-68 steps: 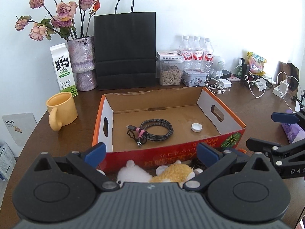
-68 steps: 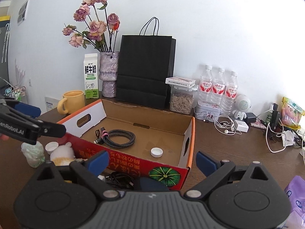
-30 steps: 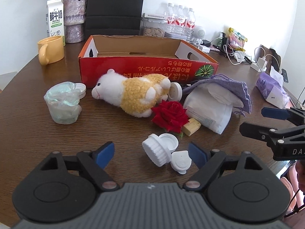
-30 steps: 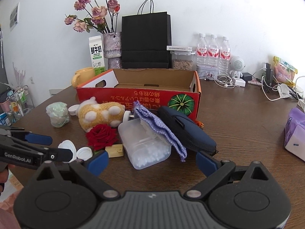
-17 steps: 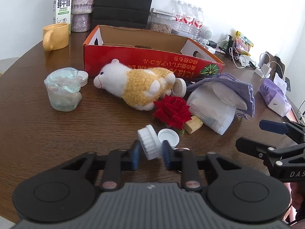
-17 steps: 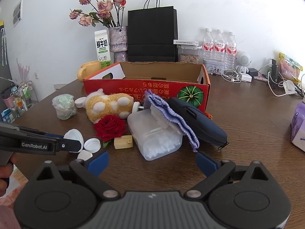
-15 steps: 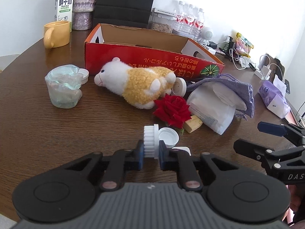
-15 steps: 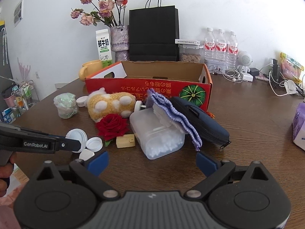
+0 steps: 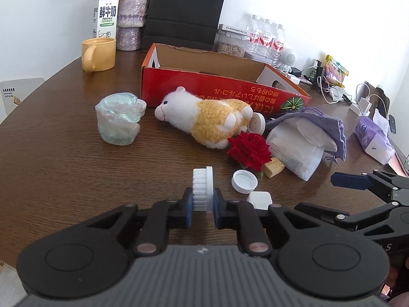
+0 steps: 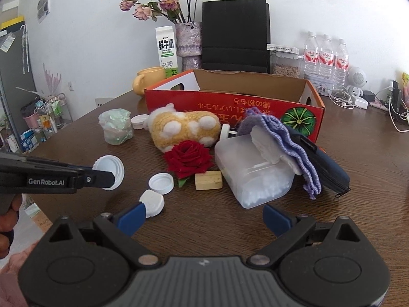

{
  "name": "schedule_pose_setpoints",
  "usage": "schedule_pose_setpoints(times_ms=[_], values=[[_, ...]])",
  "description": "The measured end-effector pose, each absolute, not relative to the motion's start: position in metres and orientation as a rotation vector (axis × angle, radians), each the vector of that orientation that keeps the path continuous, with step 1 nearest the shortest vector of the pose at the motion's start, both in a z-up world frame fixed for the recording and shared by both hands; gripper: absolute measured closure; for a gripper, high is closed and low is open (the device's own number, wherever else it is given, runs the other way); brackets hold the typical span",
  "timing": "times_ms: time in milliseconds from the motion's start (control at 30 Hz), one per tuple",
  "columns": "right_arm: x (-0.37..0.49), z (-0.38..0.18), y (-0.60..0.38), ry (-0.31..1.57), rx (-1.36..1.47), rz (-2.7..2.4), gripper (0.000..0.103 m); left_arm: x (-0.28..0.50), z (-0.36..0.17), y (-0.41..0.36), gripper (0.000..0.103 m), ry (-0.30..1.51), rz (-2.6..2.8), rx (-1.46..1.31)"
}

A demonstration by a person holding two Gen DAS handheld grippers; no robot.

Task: Organize objects
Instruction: 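Grasp the white oval lid with the right gripper while the left gripper holds the brush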

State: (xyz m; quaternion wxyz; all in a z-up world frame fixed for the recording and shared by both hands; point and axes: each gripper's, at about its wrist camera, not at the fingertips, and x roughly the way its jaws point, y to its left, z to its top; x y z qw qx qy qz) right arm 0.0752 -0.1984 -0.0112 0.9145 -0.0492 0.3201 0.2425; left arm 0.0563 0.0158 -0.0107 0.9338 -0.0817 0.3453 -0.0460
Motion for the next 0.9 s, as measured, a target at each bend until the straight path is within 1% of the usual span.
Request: schedule_pose_setpoints(times_ms=[100,167,233,333,367,433,500,600,667,733,767,800,900], values=[[0.076,-0.013,-0.189,0.665,-0.12,0.527,0.006,0.054,-0.01,0.021,0.087,0.702,-0.082,-0.17],[0.077,-0.013,-0.183,0.666,-0.13,0.545,0.01,0.052,-0.01,0.023,0.087,0.699,-0.077,-0.173],[0.077,-0.013,-0.177,0.665,-0.144,0.568,0.02,0.05,-0.01,0.024,0.087,0.697,-0.07,-0.17],[0.078,-0.015,-0.168,0.669,-0.159,0.599,0.029,0.049,-0.01,0.026,0.087,0.695,-0.063,-0.17],[0.079,-0.016,-0.166,0.672,-0.163,0.612,0.03,0.048,-0.01,0.026,0.087,0.694,-0.06,-0.169],[0.079,-0.017,-0.161,0.676,-0.171,0.628,0.041,0.047,-0.01,0.027,0.087,0.691,-0.056,-0.168],[0.079,-0.018,-0.157,0.68,-0.179,0.642,0.048,0.046,-0.01,0.028,0.087,0.688,-0.054,-0.169],[0.08,-0.02,-0.152,0.678,-0.195,0.645,0.051,0.046,-0.01,0.029,0.087,0.689,-0.054,-0.17],[0.08,-0.021,-0.149,0.676,-0.203,0.651,0.057,0.045,-0.011,0.029,0.087,0.689,-0.054,-0.171],[0.081,-0.022,-0.147,0.678,-0.211,0.656,0.067,0.045,-0.011,0.03,0.087,0.69,-0.054,-0.172],[0.081,-0.023,-0.146,0.68,-0.215,0.657,0.07,0.045,-0.011,0.03,0.087,0.69,-0.055,-0.172],[0.081,-0.024,-0.145,0.683,-0.218,0.659,0.076,0.045,-0.011,0.029,0.087,0.691,-0.055,-0.172],[0.081,-0.024,-0.146,0.675,-0.22,0.663,0.077,0.045,-0.011,0.029,0.087,0.689,-0.055,-0.173]])
